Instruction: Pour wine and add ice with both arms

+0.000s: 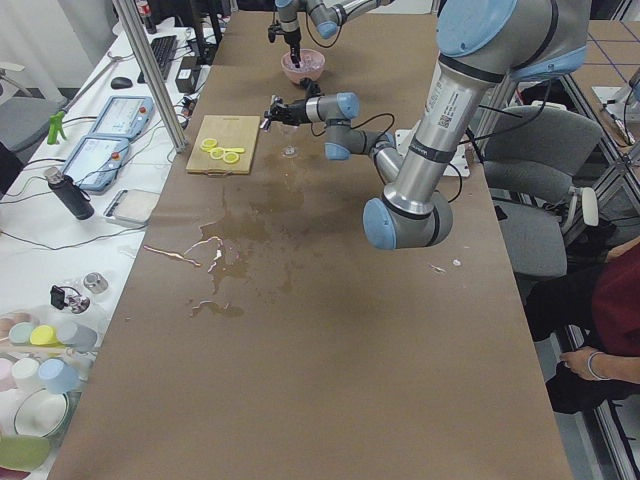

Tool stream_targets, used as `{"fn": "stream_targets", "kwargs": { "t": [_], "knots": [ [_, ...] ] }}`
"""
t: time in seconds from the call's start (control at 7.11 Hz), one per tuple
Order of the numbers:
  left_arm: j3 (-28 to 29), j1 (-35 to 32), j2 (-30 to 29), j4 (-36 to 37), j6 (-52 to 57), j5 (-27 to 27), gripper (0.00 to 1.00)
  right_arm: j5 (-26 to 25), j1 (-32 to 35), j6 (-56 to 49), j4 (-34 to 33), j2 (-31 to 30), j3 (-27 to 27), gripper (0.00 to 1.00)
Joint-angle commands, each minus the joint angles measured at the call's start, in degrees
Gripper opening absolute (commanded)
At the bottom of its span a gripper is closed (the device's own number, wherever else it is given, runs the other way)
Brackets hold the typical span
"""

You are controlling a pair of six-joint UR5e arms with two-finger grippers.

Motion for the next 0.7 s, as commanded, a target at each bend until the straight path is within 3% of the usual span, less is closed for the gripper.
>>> {"fn": "stream_targets", "kwargs": {
  "t": [0.0, 0.56],
  "knots": [
    [-0.07, 0.59, -0.05, 1.12, 0.32, 1.21, 0.0, 2.57, 0.05, 2.09, -0.05, -0.16, -0.08, 0.51],
    [-0.07, 1.91, -1.02, 1.83, 4.63, 3.94, 0.0, 4.0, -1.44, 4.22, -0.05, -2.88, 0.45, 0.53]
  ]
}}
